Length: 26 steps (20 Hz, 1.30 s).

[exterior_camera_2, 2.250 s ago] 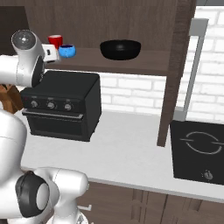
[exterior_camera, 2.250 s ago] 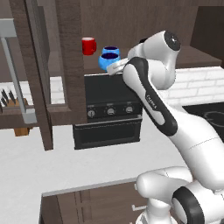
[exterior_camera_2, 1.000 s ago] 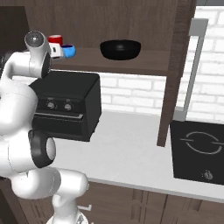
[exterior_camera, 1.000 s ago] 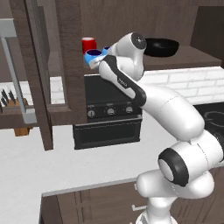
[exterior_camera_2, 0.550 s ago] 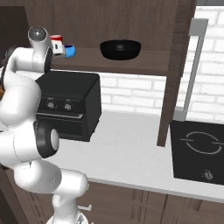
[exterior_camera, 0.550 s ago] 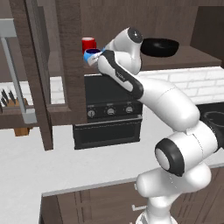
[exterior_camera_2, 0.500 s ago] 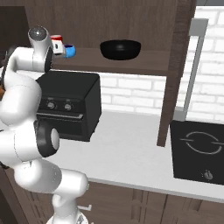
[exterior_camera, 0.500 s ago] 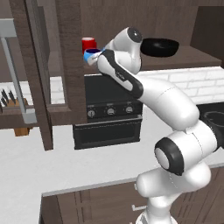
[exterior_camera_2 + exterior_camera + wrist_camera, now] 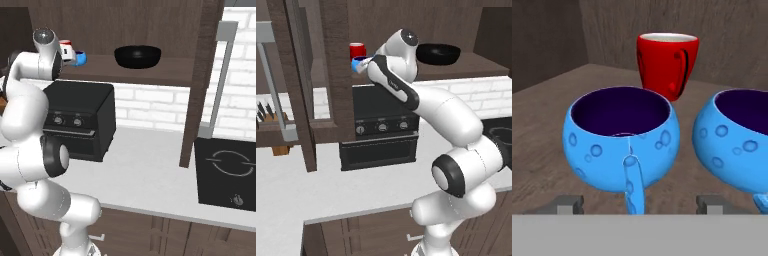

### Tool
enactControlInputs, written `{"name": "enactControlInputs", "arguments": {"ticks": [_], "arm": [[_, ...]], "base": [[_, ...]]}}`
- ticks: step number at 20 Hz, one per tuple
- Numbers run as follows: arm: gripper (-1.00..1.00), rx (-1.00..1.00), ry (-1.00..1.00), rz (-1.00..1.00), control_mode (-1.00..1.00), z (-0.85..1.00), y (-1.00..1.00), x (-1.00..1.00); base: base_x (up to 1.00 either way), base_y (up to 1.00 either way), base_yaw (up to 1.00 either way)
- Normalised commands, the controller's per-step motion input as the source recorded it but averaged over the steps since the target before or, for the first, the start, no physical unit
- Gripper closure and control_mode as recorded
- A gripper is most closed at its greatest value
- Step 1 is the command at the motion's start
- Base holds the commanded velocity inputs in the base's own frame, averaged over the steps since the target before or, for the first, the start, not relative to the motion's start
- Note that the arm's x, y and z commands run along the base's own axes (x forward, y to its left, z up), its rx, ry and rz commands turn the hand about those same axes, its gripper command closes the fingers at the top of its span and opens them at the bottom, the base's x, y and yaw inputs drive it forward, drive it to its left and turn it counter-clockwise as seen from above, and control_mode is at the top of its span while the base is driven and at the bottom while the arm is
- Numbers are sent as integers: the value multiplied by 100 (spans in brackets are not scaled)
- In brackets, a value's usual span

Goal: Gather all objects into one cabinet and sort the glasses and bowls to opposite sides.

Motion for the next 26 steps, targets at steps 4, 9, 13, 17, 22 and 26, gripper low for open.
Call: {"name": "enactControlInputs", "arguments": {"ticks": [4, 9, 13, 17, 22, 26], "arm": [[-100, 0, 0, -18, -100, 0, -31, -47], [-100, 3, 0, -21, -100, 0, -57, -80], [-100, 8, 3, -31, -100, 3, -76, -100], [-100, 8, 1, -24, -100, 7, -80, -93], [-100, 5, 0, -4, -100, 20, -57, -100], [-100, 0, 0, 0, -100, 14, -26, -100]], "base": [[0, 0, 0], [0, 0, 0], [0, 0, 0], [0, 0, 0], [0, 0, 0], [0, 0, 0]]}}
